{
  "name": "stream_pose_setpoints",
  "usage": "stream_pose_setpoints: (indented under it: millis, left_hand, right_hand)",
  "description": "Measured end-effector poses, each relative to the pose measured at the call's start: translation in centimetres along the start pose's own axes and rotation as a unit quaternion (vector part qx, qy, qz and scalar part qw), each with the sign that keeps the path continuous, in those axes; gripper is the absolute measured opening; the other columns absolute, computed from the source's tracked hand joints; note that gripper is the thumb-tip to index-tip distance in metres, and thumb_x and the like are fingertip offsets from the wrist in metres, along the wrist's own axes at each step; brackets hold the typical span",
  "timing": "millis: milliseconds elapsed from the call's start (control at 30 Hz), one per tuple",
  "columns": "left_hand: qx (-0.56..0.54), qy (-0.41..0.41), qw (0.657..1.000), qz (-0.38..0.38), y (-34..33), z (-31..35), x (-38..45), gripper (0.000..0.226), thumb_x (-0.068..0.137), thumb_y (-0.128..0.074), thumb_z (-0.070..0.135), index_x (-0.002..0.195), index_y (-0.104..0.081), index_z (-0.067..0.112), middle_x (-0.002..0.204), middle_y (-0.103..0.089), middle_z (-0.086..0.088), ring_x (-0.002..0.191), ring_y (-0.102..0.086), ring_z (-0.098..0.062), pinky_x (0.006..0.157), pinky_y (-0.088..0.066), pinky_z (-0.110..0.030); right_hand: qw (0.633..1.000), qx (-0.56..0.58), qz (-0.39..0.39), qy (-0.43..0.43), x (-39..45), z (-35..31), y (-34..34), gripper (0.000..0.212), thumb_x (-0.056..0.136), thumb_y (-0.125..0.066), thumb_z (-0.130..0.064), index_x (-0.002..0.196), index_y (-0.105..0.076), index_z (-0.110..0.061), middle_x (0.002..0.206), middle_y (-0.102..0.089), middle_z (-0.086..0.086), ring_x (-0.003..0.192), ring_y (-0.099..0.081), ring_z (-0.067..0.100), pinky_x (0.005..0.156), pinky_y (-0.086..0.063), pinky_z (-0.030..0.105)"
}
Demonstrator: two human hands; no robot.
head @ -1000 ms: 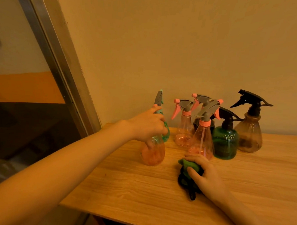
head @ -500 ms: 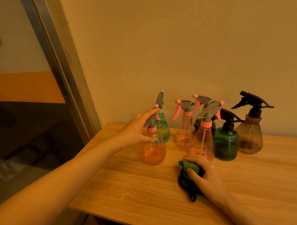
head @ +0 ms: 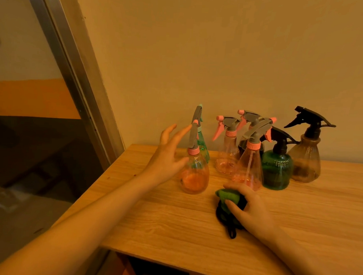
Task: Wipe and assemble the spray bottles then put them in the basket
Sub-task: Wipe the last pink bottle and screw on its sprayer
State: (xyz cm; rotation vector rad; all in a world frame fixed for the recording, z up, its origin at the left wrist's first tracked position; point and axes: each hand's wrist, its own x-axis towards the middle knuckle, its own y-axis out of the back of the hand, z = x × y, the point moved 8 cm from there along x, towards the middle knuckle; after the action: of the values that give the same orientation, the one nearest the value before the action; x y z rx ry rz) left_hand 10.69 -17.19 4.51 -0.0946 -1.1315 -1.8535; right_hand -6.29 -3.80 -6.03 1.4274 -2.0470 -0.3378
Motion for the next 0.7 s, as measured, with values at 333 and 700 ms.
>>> stream_pose_setpoints:
  millis: [333, 700]
  left_hand:
    - [0.003, -0.021, 0.999, 0.049, 1.7, -2.3, -6.5, 0.058, 0.082, -0.063, 0.002, 0.127, -0.047, 0.033, 0.124, -0.042, 0.006, 0.11, -0.05, -0.004, 0.081, -0.047, -0.014]
    - [-0.007, -0.008, 0.997, -0.07, -2.4, -2.7, -9.9, 0.03, 0.087, -0.06, 0.01, 0.114, -0.063, 0.022, 0.119, -0.055, 0.007, 0.111, -0.052, -0.002, 0.092, -0.047, -0.021]
  right_hand:
    - [0.996, 0.011, -0.032, 0.085, 0.8, -6.4, -5.8, 0.04, 0.082, -0.071, -0.016, 0.118, -0.057, -0.029, 0.122, -0.051, -0.018, 0.114, -0.043, -0.013, 0.096, -0.032, 0.004]
    - [0.986, -0.106, -0.076, 0.107, -1.1, -4.6, -5.7, 0.052, 0.089, -0.039, -0.058, 0.134, -0.049, -0.033, 0.141, -0.038, -0.015, 0.128, -0.035, -0.001, 0.106, -0.032, 0.022]
